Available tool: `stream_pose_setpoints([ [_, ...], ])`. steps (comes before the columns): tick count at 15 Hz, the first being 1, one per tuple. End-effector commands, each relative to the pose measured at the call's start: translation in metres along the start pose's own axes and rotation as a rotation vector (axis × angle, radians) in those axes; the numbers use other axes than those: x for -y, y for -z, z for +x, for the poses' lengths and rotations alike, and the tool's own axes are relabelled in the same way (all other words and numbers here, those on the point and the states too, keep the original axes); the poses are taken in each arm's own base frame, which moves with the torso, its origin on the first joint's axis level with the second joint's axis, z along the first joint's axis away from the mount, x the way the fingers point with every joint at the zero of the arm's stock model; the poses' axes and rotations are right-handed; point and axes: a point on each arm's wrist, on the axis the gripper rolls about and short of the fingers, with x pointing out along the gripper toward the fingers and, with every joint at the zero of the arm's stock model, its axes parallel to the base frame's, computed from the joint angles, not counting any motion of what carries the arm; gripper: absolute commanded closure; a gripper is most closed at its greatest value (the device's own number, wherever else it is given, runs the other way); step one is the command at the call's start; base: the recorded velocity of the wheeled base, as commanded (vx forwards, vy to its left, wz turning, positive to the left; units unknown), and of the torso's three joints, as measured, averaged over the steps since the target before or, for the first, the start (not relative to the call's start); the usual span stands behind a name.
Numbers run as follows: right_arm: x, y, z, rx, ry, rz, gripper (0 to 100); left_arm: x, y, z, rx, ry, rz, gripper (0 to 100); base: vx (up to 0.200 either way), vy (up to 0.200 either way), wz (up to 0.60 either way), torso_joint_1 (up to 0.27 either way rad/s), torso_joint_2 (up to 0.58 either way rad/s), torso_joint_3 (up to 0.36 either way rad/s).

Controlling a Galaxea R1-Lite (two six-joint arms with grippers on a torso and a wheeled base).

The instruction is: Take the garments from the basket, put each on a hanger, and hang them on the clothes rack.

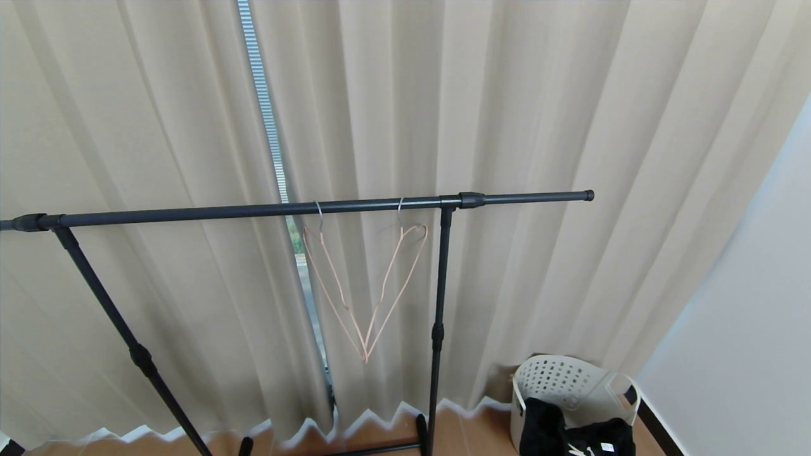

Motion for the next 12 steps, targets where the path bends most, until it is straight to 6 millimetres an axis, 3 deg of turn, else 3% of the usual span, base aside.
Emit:
stream_pose_setpoints([
  [1, 0.0, 0.0, 0.0003, -0.003, -0.001, 0.0, 0, 0.0, 0.0001, 0.0, 0.0, 0.0, 0.0, 0, 0.0, 0.0, 0.0, 0.0, 0.0, 0.0],
  [12, 0.0001, 0.0, 0.0003, -0.003, 0.004, 0.013, 0, 0.0, -0.0001, 0.0, 0.001, 0.0, 0.0, 0, 0.0, 0.0, 0.0, 0.0, 0.0, 0.0],
])
